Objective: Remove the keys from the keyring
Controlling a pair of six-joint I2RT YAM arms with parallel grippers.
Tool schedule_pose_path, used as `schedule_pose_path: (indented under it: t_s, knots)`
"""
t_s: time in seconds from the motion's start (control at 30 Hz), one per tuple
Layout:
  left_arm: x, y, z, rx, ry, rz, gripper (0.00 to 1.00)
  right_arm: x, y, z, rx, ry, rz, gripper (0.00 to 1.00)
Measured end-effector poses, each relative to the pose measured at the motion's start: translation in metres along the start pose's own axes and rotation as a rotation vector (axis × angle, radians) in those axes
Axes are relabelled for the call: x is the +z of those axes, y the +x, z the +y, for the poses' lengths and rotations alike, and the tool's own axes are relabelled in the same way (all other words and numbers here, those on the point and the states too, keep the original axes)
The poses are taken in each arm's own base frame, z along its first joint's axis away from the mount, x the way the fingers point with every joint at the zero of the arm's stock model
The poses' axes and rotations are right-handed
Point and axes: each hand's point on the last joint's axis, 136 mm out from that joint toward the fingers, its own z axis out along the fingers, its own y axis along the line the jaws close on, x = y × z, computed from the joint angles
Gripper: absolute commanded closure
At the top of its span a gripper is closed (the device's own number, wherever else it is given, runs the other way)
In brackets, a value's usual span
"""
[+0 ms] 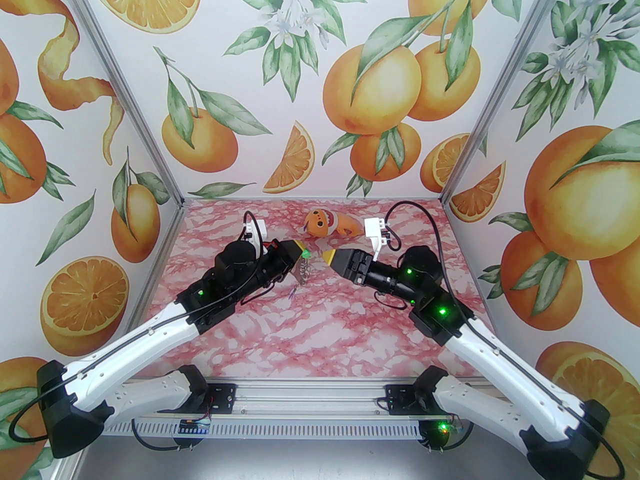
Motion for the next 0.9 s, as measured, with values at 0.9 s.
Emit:
schedule_pose_path:
  t_s: [0.9]
  knots:
    - [0.008,0.014,-0.033,0.058,0.142,0.043,1.00,0.024,-0.020,-0.002,0.303,-0.107,-0.095,0.68]
